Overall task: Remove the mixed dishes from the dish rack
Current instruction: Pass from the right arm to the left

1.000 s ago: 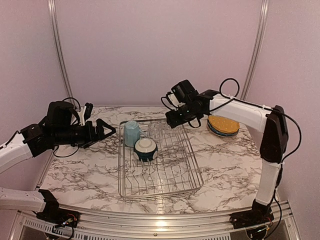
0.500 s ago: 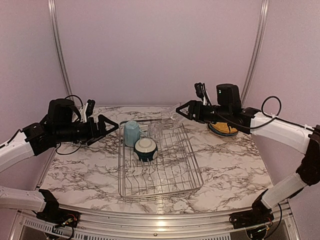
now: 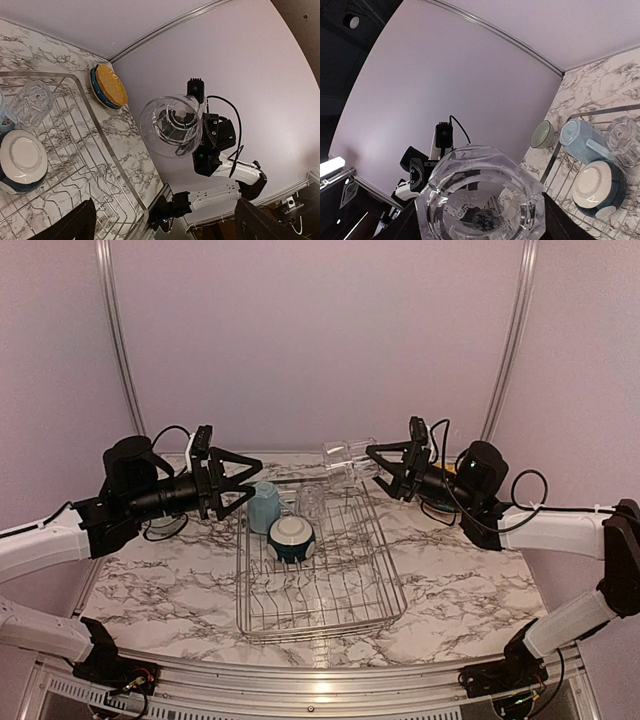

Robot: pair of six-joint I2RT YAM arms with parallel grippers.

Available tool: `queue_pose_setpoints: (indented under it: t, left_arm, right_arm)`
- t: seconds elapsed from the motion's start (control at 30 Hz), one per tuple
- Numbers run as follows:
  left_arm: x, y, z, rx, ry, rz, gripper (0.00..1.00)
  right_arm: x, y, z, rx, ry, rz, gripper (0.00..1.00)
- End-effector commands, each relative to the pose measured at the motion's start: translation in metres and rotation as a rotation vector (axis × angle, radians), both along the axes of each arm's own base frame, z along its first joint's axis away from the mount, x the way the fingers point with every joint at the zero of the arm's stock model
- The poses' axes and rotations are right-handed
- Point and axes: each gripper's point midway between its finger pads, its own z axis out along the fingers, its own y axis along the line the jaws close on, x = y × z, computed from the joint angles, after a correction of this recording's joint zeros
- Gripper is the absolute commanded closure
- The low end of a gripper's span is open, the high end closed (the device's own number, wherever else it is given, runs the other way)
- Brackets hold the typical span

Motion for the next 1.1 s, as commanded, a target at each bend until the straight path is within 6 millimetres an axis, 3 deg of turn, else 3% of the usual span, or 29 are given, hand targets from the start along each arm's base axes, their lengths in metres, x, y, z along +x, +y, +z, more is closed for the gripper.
queue_pose_setpoints:
  t: [0.0, 0.23, 0.5, 0.67, 1.07]
  left_arm:
    - [-0.014, -0.028, 0.038, -0.218, -0.034, -0.116, 0.01]
    - [-0.021, -0.078, 0.064, -0.288, -0.057, -0.228, 0.04]
    - [-0.013, -0.109, 0.061, -0.329, -0.002, -0.275, 0.14]
    - [-0.009, -0.118, 0.053, -0.311, 0.024, -0.275, 0.34]
    - [-0.006, -0.117, 0.044, -0.305, 0.052, -0.254, 0.80]
  right_arm:
    - [-0.013, 0.003, 0.038, 0.106, -0.082, 0.049, 1.00]
    - [-0.018, 0.019, 0.035, 0.111, -0.078, 0.082, 1.00]
    - [-0.025, 0.031, 0.031, 0.114, -0.071, 0.106, 1.00]
    - [-0.028, 0.035, 0.029, 0.115, -0.067, 0.117, 1.00]
    - [-0.029, 0.039, 0.023, 0.107, -0.053, 0.123, 0.97]
